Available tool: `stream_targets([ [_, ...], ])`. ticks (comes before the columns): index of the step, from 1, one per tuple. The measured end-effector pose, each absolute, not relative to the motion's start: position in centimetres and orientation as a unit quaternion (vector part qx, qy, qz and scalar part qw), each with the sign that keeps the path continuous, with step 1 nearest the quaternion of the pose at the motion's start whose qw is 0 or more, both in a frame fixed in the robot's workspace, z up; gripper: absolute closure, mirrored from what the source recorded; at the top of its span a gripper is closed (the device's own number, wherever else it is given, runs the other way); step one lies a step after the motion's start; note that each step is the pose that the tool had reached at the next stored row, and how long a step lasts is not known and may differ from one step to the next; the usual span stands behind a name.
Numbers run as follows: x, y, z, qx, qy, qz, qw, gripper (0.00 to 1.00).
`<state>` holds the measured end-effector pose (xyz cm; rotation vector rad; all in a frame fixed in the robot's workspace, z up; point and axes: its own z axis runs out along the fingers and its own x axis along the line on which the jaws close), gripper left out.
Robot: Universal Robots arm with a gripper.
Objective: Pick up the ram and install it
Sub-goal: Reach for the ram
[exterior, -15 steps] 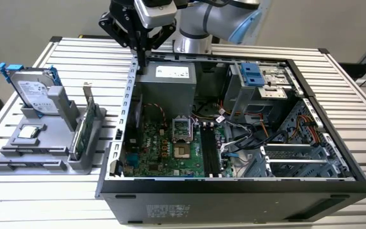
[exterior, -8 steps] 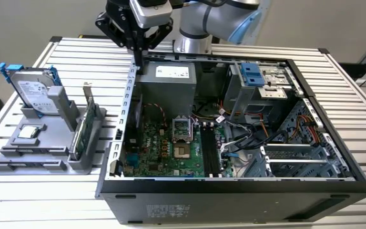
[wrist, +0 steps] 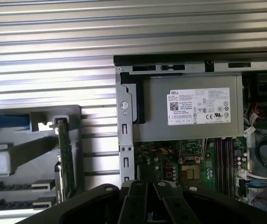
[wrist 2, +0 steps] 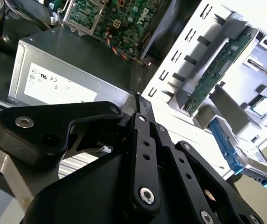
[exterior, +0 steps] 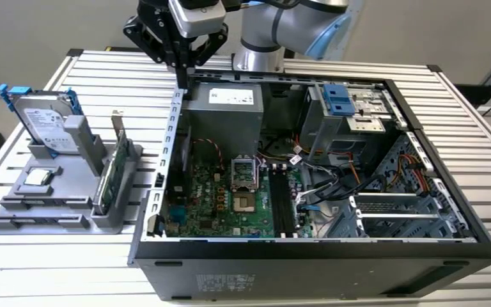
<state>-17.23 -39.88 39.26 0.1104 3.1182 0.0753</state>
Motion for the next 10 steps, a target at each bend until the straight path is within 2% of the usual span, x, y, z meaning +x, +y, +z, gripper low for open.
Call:
stream_targets([
  [10,-17.93,-39.88,39.26,0.035,0.999,0.024,0.01,1.0],
])
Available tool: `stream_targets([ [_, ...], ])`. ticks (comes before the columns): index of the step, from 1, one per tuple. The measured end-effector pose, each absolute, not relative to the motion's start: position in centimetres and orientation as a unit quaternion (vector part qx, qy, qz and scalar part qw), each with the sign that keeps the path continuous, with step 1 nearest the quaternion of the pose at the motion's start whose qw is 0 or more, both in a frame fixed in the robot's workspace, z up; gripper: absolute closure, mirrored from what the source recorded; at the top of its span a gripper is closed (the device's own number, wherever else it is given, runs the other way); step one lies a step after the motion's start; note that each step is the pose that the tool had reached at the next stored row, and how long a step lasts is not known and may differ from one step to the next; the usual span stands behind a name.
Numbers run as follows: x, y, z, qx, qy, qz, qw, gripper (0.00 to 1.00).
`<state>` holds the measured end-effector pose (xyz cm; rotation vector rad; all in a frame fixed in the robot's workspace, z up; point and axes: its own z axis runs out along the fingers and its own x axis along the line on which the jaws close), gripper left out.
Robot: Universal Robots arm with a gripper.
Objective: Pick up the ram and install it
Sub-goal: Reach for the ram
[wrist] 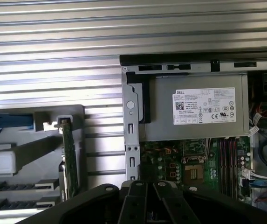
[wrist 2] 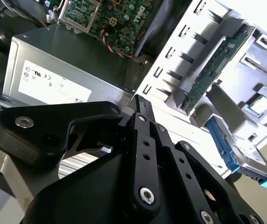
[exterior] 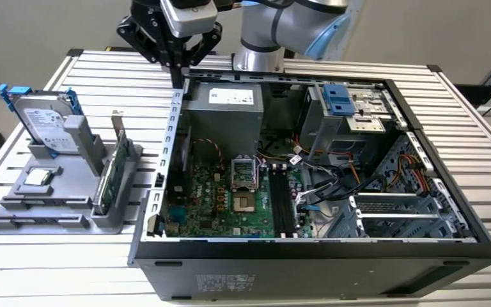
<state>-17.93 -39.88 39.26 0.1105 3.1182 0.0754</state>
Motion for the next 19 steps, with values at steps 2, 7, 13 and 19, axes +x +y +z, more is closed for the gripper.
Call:
stream_targets([
  [2,-18.1,-39.9,39.3,0.035,0.999,0.024,0.01,1.0],
  [7,-18.4,-39.9,39.3,0.035,0.999,0.024,0.01,1.0],
  [13,-18.9,-39.9,39.3,0.035,0.999,0.024,0.01,1.0],
  [19,-19.4,-39.9,39.3,0.035,0.999,0.024,0.01,1.0],
])
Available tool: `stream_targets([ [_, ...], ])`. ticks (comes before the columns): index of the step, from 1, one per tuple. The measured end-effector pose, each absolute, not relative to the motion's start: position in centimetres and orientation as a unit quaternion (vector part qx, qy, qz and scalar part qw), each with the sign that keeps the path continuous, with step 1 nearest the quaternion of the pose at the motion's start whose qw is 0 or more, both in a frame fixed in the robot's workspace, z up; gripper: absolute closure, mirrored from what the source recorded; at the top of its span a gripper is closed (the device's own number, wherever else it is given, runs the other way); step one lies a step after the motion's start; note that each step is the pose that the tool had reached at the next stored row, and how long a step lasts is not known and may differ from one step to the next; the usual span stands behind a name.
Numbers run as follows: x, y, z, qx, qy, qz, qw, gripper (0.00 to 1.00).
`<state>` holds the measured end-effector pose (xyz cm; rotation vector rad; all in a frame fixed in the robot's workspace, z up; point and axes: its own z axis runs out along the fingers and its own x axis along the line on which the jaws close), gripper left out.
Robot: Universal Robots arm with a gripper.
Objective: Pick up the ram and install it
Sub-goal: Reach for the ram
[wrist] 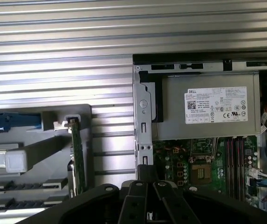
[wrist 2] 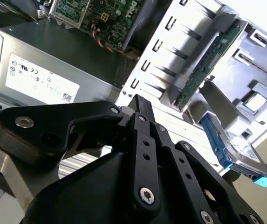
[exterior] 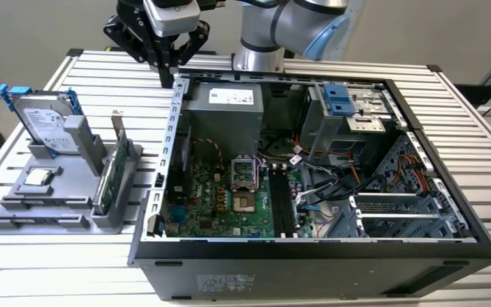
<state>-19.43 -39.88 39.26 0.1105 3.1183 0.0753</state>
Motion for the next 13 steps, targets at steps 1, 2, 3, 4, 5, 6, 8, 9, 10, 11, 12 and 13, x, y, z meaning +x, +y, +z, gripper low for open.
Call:
stream_targets([
  [1,-19.5,-39.9,39.3,0.035,0.999,0.024,0.01,1.0],
  [2,-19.6,-39.9,39.3,0.035,0.999,0.024,0.01,1.0],
  [3,-19.7,-39.9,39.3,0.035,0.999,0.024,0.01,1.0],
  [4,-19.8,-39.9,39.3,0.035,0.999,0.024,0.01,1.0],
  [5,-19.9,-39.9,39.3,0.035,0.999,0.024,0.01,1.0],
  [6,-19.9,-39.9,39.3,0.035,0.999,0.024,0.01,1.0],
  [8,-20.1,-39.9,39.3,0.035,0.999,0.024,0.01,1.0],
  [9,-20.2,-39.9,39.3,0.035,0.999,0.024,0.01,1.0],
  [10,-20.3,-39.9,39.3,0.035,0.999,0.024,0.01,1.0],
  [11,-20.4,-39.9,39.3,0.035,0.999,0.024,0.01,1.0],
  [12,-20.5,-39.9,39.3,0.035,0.999,0.024,0.01,1.0],
  [13,-20.5,-39.9,39.3,0.035,0.999,0.024,0.01,1.0],
])
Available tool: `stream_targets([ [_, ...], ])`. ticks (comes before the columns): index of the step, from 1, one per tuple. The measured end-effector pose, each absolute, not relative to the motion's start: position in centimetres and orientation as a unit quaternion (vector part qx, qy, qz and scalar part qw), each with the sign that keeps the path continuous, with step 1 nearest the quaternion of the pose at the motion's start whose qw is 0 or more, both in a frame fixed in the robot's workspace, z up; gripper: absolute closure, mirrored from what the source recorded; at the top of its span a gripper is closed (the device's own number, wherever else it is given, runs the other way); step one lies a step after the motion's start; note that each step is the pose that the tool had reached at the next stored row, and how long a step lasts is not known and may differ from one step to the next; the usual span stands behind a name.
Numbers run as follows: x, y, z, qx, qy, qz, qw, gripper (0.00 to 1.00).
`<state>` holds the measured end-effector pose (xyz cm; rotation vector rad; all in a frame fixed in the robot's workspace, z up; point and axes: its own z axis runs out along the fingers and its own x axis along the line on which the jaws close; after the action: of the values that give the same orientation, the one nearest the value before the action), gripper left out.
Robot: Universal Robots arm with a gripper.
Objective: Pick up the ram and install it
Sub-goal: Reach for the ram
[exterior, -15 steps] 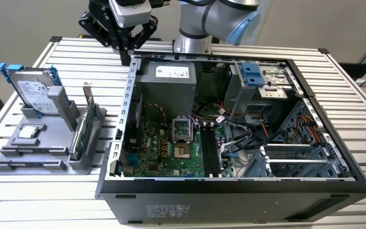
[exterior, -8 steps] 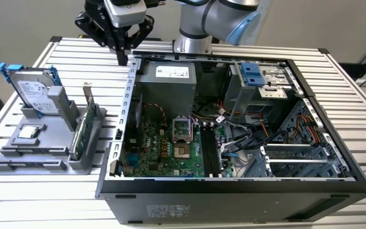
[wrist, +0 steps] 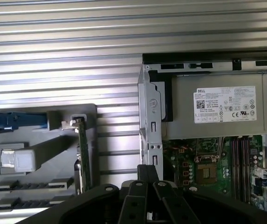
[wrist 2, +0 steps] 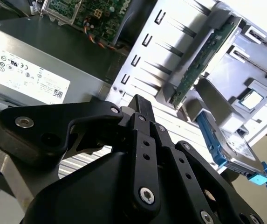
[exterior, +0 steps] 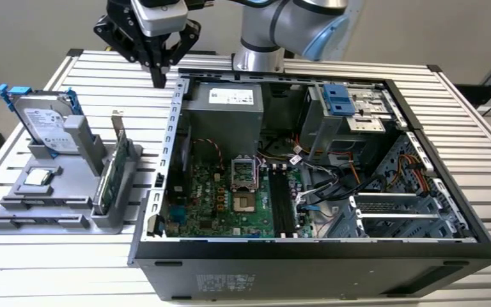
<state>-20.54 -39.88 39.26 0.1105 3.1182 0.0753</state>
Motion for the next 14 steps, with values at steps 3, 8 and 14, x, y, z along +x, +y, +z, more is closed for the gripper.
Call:
stream_targets([
  [3,-20.8,-39.9,39.3,0.035,0.999,0.024,0.01,1.0],
  [8,-21.3,-39.9,39.3,0.035,0.999,0.024,0.01,1.0],
  [14,-21.8,-39.9,39.3,0.035,0.999,0.024,0.01,1.0],
])
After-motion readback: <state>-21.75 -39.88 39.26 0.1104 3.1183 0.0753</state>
